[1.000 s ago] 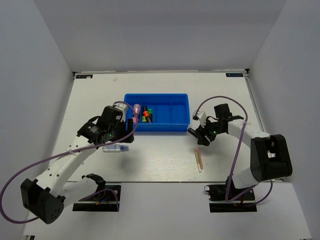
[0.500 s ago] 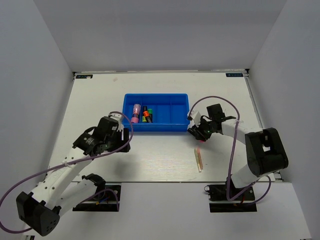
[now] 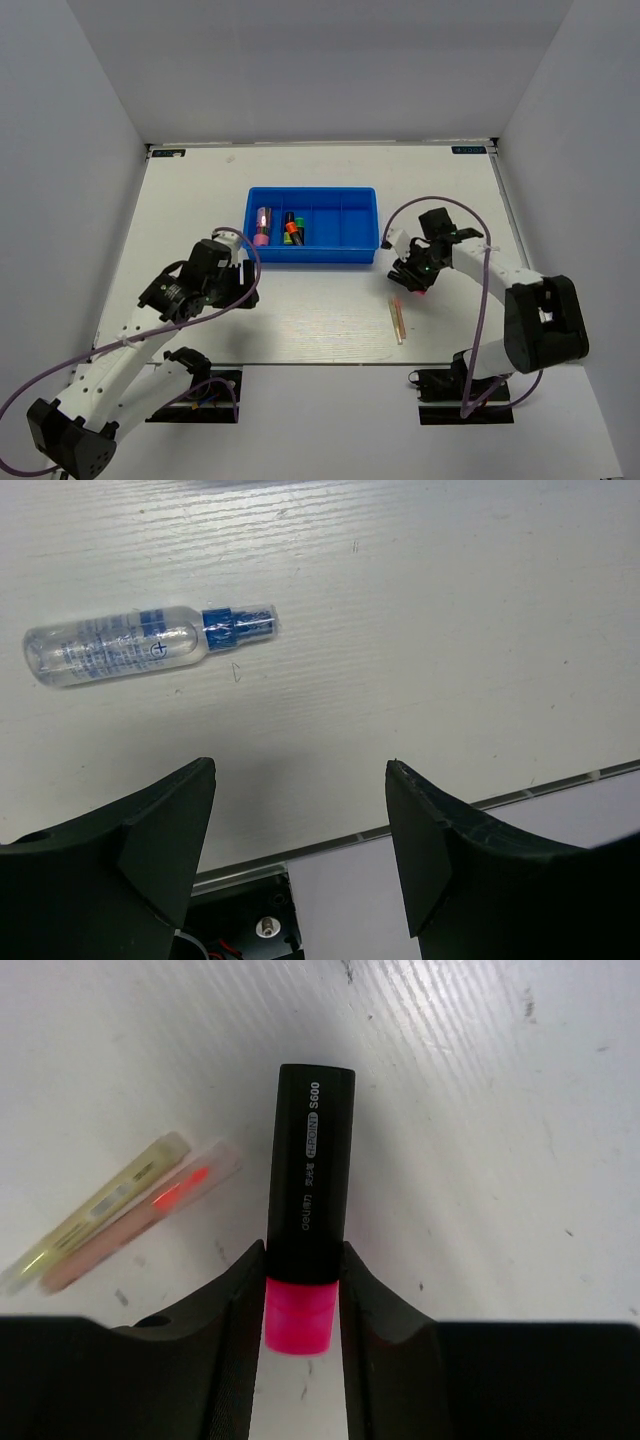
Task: Sort the stationery into containers
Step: Grab a piece of stationery with the right arm, then place the stationery into the container
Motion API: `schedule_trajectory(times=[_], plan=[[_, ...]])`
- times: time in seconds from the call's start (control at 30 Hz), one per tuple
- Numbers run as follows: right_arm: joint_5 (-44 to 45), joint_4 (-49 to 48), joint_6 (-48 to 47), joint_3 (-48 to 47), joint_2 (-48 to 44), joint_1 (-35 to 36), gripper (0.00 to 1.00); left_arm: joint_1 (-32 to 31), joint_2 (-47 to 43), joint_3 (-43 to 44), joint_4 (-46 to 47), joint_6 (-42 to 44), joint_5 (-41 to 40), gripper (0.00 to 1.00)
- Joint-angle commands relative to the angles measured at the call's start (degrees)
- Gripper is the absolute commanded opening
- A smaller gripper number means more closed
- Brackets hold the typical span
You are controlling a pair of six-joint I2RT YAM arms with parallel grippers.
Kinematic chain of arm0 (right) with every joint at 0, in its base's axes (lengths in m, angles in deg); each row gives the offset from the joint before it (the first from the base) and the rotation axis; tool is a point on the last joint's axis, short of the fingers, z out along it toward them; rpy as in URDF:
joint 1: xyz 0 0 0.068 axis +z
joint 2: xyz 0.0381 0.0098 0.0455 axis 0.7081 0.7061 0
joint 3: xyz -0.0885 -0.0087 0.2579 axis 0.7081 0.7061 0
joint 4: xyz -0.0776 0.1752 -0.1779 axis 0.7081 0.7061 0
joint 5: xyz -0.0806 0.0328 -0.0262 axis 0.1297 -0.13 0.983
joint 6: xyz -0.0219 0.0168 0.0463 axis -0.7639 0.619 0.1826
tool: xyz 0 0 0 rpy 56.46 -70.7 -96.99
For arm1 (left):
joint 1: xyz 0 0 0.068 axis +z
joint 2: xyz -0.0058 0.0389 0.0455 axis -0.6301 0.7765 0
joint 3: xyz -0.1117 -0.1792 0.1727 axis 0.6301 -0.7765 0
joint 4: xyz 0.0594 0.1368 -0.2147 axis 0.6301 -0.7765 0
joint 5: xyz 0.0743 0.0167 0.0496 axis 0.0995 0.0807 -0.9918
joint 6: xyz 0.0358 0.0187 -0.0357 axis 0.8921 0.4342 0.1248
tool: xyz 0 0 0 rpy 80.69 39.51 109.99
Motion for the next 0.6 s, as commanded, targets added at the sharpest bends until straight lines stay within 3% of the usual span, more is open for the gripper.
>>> schedule_trajectory(times=[0.0,0.03,0.1,0.17,0.27,0.37,0.4,0.47,0.57], plan=[[-0.9,13.8,-3.6,-8.2,-6.3,-0.1,0.00,0.2,-1.5,-0.9,-0.1,-0.2,0.6,0.79],[-5.0,21.6,-5.3,-11.7,-7.2,-0.1,0.00,0.2,-1.5,-0.8,-0.1,-0.4,0.6,0.79],[-9.6,29.1,-7.5,-17.7,-7.9,0.2,0.00,0.3,-1.4,-0.6,-0.1,-0.4,0.7,0.79],[-19.7,35.5,-8.5,-25.1,-7.0,0.7,0.00,0.3,-1.2,-0.4,0.0,-0.4,0.6,0.79],[-28.1,38.9,-2.7,-37.7,-1.0,2.5,0.00,0.3,-0.8,-0.1,-0.1,-1.0,0.7,0.79],[-29.4,30.8,12.0,-46.6,8.1,7.1,0.00,0.3,-0.7,-0.2,-0.1,-2.0,0.6,0.79],[-28.7,27.6,20.9,-48.2,9.4,8.3,0.00,0.3,-1.0,-0.2,-0.1,-2.4,0.6,0.79],[-23.2,14.7,32.8,-49.8,13.4,12.0,0.00,0.2,-1.6,-0.5,-0.8,-3.1,0.0,0.79],[-14.1,5.7,48.2,-56.0,19.3,16.2,0.00,0.3,-2.1,-0.6,-2.1,-4.0,-0.7,0.79]])
